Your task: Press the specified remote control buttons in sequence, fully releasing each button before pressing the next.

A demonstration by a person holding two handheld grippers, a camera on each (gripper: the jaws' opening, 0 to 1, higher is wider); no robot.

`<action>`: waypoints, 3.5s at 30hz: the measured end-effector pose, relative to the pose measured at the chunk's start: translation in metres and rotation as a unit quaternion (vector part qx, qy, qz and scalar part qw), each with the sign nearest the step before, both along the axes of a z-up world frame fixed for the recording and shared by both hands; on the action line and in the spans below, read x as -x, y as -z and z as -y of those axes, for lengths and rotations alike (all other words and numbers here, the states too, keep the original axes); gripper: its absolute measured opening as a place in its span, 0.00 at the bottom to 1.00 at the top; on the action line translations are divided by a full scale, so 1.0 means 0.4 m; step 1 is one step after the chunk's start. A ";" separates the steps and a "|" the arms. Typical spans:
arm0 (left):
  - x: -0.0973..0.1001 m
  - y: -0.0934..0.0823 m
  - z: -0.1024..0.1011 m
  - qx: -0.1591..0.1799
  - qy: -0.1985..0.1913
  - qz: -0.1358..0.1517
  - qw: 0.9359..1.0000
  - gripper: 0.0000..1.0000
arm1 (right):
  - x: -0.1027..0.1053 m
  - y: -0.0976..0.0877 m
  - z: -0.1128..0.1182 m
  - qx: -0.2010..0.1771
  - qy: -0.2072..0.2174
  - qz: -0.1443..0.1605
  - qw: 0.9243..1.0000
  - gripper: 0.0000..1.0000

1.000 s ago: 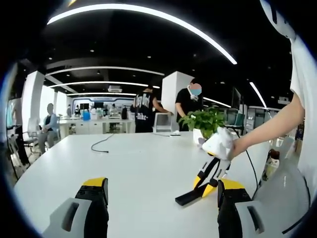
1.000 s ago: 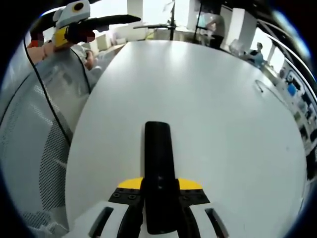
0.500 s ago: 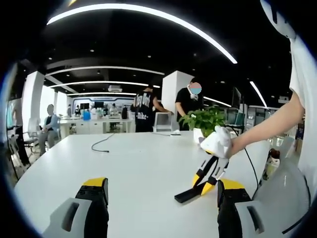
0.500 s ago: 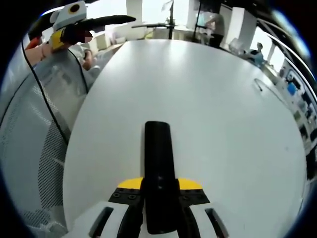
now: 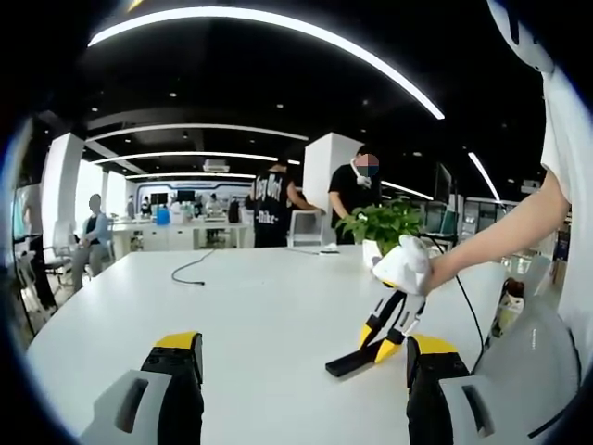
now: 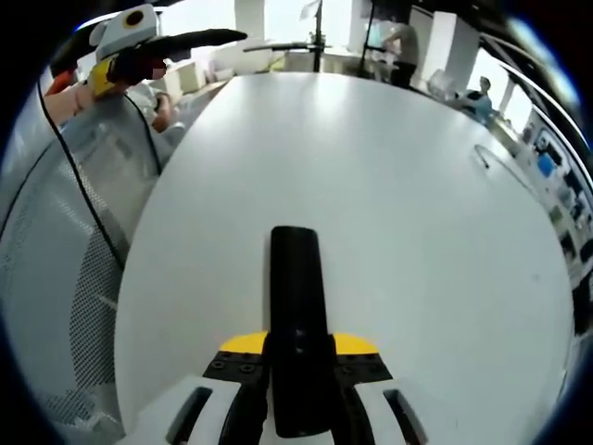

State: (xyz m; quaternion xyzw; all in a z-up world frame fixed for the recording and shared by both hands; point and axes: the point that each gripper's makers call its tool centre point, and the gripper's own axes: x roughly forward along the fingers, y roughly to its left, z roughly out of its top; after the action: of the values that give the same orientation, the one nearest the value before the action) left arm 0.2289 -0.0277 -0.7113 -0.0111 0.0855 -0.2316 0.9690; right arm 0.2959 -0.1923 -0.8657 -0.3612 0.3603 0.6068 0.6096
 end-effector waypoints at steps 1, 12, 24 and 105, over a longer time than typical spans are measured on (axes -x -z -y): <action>0.000 0.000 0.000 0.001 0.000 0.000 1.000 0.94 | -0.002 0.000 0.000 0.000 0.000 0.000 1.000 0.21; 0.001 -0.001 0.002 -0.003 0.001 0.001 1.000 0.94 | -0.018 0.000 0.002 0.001 -0.005 0.000 1.000 0.21; 0.000 0.000 -0.002 -0.002 -0.001 0.003 1.000 0.94 | -0.042 -0.001 0.002 -0.006 0.000 0.000 1.000 0.21; -0.002 0.009 -0.008 0.001 0.002 -0.002 1.000 0.92 | -0.158 0.000 0.006 0.019 0.001 -0.005 1.000 0.21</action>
State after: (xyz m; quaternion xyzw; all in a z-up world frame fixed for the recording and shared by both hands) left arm 0.2299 -0.0246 -0.7149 -0.0121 0.0871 -0.2331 0.9685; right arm 0.3589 -0.1946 -0.8656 -0.3693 0.3748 0.6009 0.6017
